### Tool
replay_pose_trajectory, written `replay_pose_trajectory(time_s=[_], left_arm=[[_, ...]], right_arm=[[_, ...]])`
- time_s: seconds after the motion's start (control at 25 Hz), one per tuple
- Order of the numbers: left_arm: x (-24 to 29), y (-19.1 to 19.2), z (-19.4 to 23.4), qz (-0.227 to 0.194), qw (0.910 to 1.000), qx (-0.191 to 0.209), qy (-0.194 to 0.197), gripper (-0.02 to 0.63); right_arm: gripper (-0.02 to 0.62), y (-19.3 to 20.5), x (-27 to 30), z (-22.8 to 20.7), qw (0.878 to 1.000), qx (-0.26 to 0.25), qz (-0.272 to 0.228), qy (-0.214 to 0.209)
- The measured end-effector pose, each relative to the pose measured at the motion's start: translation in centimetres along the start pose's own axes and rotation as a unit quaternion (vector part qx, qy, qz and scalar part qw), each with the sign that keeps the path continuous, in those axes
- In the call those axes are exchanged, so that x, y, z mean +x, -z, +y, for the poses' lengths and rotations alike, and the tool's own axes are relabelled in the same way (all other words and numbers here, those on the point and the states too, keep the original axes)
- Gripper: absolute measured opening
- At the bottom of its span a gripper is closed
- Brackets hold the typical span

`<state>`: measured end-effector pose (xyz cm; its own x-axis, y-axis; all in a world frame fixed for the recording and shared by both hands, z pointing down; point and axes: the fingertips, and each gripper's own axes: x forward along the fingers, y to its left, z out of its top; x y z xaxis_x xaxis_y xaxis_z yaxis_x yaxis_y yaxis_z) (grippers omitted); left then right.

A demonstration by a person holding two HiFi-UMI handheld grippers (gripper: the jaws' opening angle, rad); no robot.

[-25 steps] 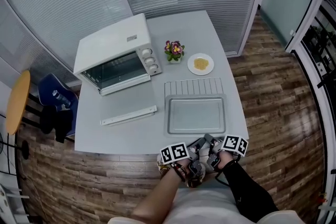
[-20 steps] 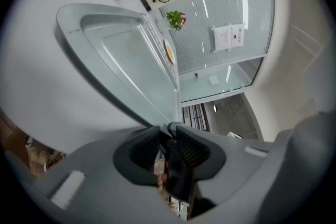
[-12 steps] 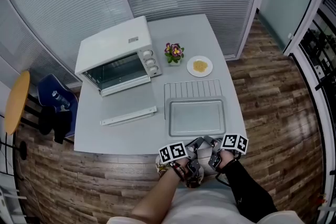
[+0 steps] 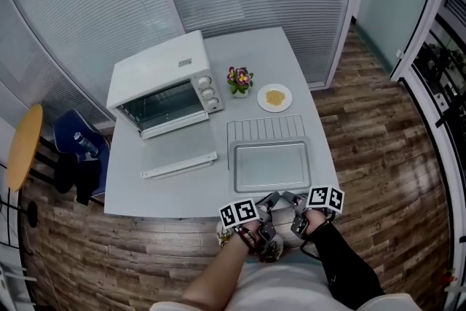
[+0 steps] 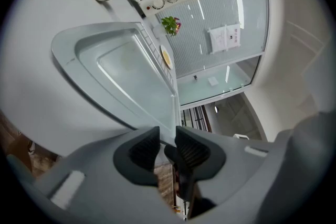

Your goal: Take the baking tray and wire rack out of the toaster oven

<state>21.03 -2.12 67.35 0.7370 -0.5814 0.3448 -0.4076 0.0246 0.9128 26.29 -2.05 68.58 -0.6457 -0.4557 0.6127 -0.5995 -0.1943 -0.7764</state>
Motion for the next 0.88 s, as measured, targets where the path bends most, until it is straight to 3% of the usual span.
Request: replay_pose_trajectory(time_s=[0.16, 0.32, 0.4, 0.52, 0.72, 0.88], left_arm=[[-0.4, -1.2, -0.3, -0.007, 0.9993, 0.035, -0.016, 0.100], [-0.9, -2.8, -0.6, -0.010, 0.9946, 0.094, -0.043, 0.100], [-1.2, -3.9, -1.0, -0.018, 0.9909, 0.122, -0.054, 0.100], [-1.9, -5.9, -2.2, -0.034, 0.9816, 0.174, -0.071, 0.100], [-3.3, -9.8, -5.6, -0.071, 0.9538, 0.276, -0.095, 0.101], [-4.5, -12.8, -8.6, -0.114, 0.9156, 0.367, -0.118, 0.102]], right_arm=[[0.163, -1.2, -0.3, 1.5, 0.999, -0.045, -0.013, -0.018], [0.163, -2.8, -0.8, 4.2, 0.988, -0.144, -0.032, -0.032], [0.163, -3.8, -1.2, 5.6, 0.976, -0.209, -0.048, -0.029], [0.163, -5.8, -2.2, 7.6, 0.946, -0.314, -0.084, -0.007], [0.163, -9.0, -4.5, 10.9, 0.896, -0.417, -0.152, 0.018], [0.163, -11.1, -6.5, 14.1, 0.866, -0.457, -0.202, 0.015]])
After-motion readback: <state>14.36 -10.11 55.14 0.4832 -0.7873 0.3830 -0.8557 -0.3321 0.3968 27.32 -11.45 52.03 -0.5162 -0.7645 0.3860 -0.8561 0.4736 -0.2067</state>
